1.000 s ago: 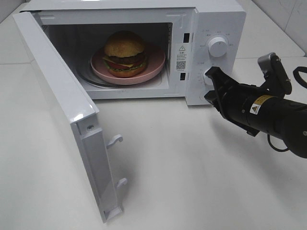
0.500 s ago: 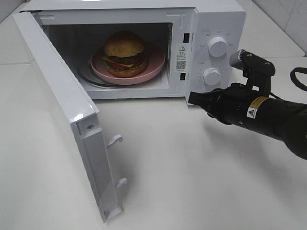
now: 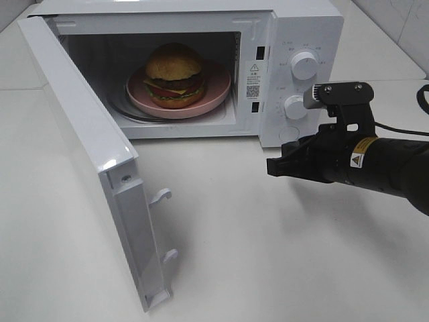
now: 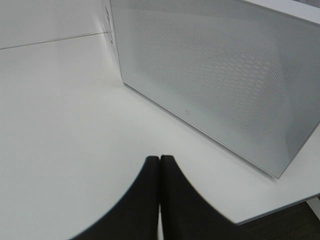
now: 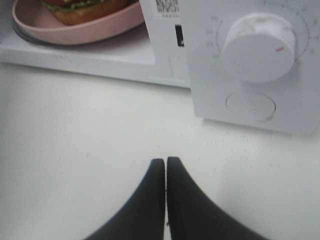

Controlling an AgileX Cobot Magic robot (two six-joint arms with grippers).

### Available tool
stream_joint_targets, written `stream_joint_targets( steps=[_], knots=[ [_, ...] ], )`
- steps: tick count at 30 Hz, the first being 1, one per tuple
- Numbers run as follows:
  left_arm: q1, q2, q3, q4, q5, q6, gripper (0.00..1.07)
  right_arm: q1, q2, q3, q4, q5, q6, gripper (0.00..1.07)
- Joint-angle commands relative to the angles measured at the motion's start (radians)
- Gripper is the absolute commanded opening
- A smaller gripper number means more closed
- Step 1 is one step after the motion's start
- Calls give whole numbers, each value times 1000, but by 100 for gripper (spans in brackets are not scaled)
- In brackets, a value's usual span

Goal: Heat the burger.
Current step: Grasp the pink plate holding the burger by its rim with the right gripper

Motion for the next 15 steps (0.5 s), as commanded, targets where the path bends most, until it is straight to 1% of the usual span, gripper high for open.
stream_joint_targets(
  steps=[1,2,4,5,14,15],
  knots=[
    [3,-20,3,-2,-9,-2,0,-3,-14,-5,-13,79,-17,3],
    [3,-20,3,-2,-9,-2,0,-3,-14,-5,-13,137,-17,3],
    [3,-20,3,-2,-9,-2,0,-3,-14,-5,-13,162,-17,3],
    [3,-20,3,-2,-9,-2,0,-3,-14,-5,-13,226,-17,3],
    [3,-20,3,-2,-9,-2,0,-3,-14,-5,-13,376,-20,3],
    [3,-20,3,-2,-9,-2,0,-3,-17,-11,-13,422,-21,3]
  ],
)
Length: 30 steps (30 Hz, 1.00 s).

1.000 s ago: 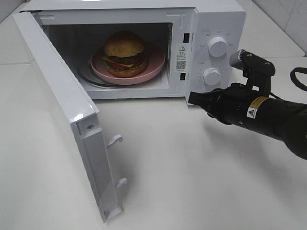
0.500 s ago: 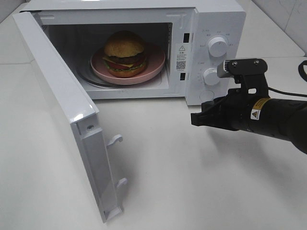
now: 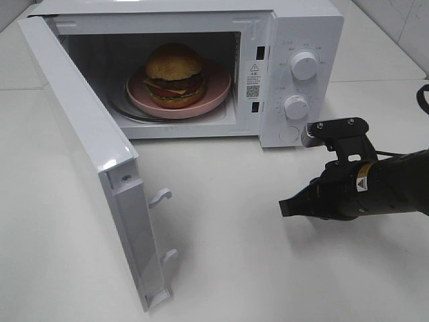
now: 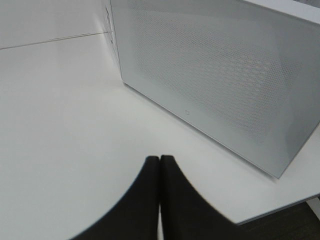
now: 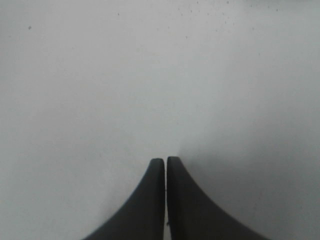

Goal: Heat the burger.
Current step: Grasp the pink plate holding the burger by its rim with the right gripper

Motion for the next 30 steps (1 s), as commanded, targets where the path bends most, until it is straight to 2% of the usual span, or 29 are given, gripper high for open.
stream_joint_targets(
  steps=[1,5,6,9,10,12,14,15,17,20,22,23,25,28,30],
  knots=[
    [3,-20,3,-2,-9,-2,0,-3,-21,-18,-9,87,-19,4],
    [3,-20,3,-2,-9,-2,0,-3,-47,-58,-9,202,-20,4],
    [3,-20,3,-2,-9,-2,0,-3,-62,-101,-9,315,-24,4],
    [3,-20,3,-2,-9,-2,0,-3,-72,-145,-8,428,-35,4],
    [3,-20,3,-2,-9,-2,0,-2,-72,-198,4,570,-63,4],
    [3,-20,3,-2,-9,-2,0,-2,-72,-218,8,626,-78,4],
    [3,-20,3,-2,-9,-2,0,-2,-72,-286,50,811,-161,5],
    [3,-20,3,-2,-9,-2,0,-2,-72,-286,50,811,-161,5],
    [3,-20,3,-2,-9,-2,0,-2,-72,-367,156,987,-292,5],
    [3,-20,3,-2,-9,-2,0,-2,-72,-386,194,1024,-327,5],
    [3,-20,3,-2,-9,-2,0,-2,-72,-435,317,1098,-439,5],
    [3,-20,3,-2,-9,-2,0,-2,-72,-435,317,1098,-439,5],
    [3,-20,3,-2,-9,-2,0,0,-72,-484,482,1117,-584,6],
    [3,-20,3,-2,-9,-2,0,0,-72,-494,524,1116,-622,7],
    [3,-20,3,-2,-9,-2,0,0,-72,-521,611,1102,-720,8]
  ],
)
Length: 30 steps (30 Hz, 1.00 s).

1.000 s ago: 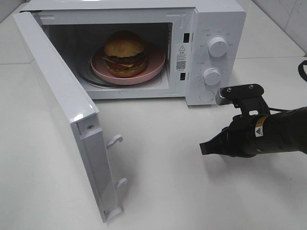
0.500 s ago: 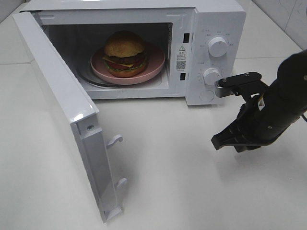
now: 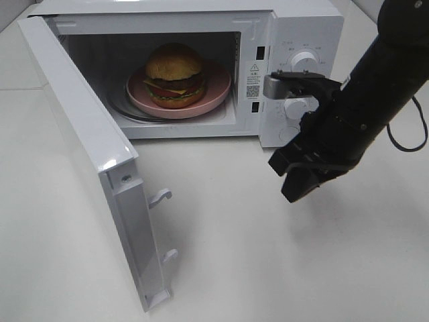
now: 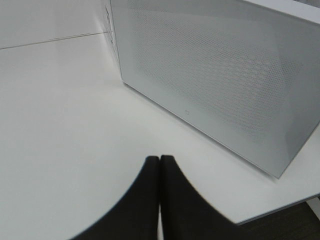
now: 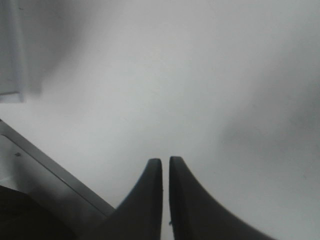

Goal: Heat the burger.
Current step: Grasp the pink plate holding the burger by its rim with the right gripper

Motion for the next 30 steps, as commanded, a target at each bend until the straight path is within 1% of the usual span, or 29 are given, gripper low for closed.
stream_joint_targets(
  steps=[1,2,4,6,7,9,11,12,13,14,15,16,17,18,20,21,23,25,26,28,29,30],
  knots=[
    [3,-20,3,-2,-9,-2,0,0,-6,-22,88,1,-103,8],
    [3,-20,3,-2,-9,-2,0,0,-6,-39,132,-3,-164,10],
    [3,-20,3,-2,-9,-2,0,0,-6,-45,144,-9,-188,10],
    [3,-20,3,-2,-9,-2,0,3,-5,-62,211,-41,-303,15],
    [3,-20,3,-2,-9,-2,0,3,-5,-62,211,-41,-303,15],
    [3,-20,3,-2,-9,-2,0,29,-5,-65,211,-82,-367,20],
    [3,-20,3,-2,-9,-2,0,43,-5,-65,208,-97,-385,22],
    [3,-20,3,-2,-9,-2,0,70,-5,-65,200,-157,-422,27],
    [3,-20,3,-2,-9,-2,0,70,-5,-65,200,-157,-422,27],
    [3,-20,3,-2,-9,-2,0,82,-5,-65,195,-199,-437,31],
    [3,-20,3,-2,-9,-2,0,102,-5,-65,178,-274,-454,40],
    [3,-20,3,-2,-9,-2,0,102,-5,-65,178,-274,-454,40],
    [3,-20,3,-2,-9,-2,0,122,-5,-65,150,-340,-457,47],
    [3,-20,3,-2,-9,-2,0,122,-5,-65,150,-340,-457,47],
    [3,-20,3,-2,-9,-2,0,140,-3,-65,109,-367,-464,55],
    [3,-20,3,-2,-9,-2,0,140,-3,-65,109,-367,-464,55],
    [3,-20,3,-2,-9,-2,0,154,2,-65,51,-399,-480,57],
    [3,-20,3,-2,-9,-2,0,158,6,-65,36,-415,-484,57],
    [3,-20,3,-2,-9,-2,0,165,13,-65,-7,-444,-500,57],
    [3,-20,3,-2,-9,-2,0,173,17,-65,-20,-451,-510,57],
    [3,-20,3,-2,-9,-2,0,179,31,-65,-61,-463,-530,58],
    [3,-20,3,-2,-9,-2,0,179,31,-65,-61,-463,-530,58]
  ],
)
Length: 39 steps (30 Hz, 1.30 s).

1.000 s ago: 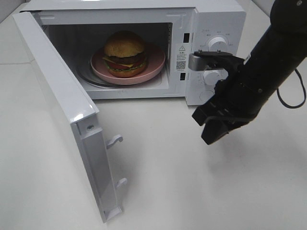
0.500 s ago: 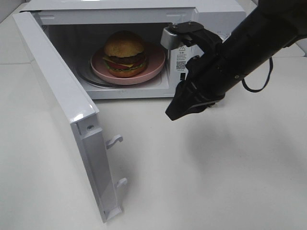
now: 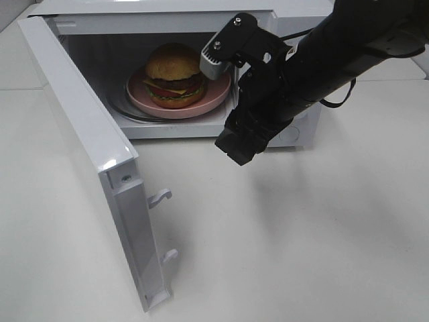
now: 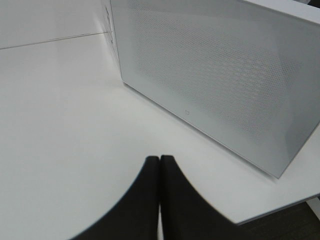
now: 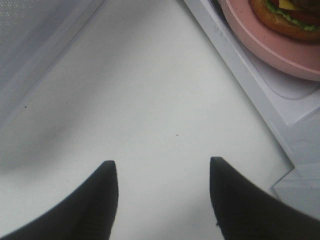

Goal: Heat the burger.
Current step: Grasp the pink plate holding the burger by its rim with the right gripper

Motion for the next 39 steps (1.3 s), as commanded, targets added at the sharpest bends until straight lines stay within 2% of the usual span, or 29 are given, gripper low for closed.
stream_joint_targets(
  steps=[1,7,14,21,33,39],
  knots=[
    [3,-20,3,-2,-9,-2,0,22,34,-8,-100,-33,-54,60],
    [3,-20,3,-2,-9,-2,0,42,70,-17,-185,-116,-63,71],
    [3,-20,3,-2,-9,-2,0,48,119,-100,-256,-114,-66,71],
    [3,-20,3,-2,-9,-2,0,107,175,-176,-472,-120,-62,71],
    [3,-20,3,-2,-9,-2,0,137,279,-291,-551,-133,32,71],
    [3,-20,3,-2,-9,-2,0,137,291,-298,-595,-133,76,71]
  ],
)
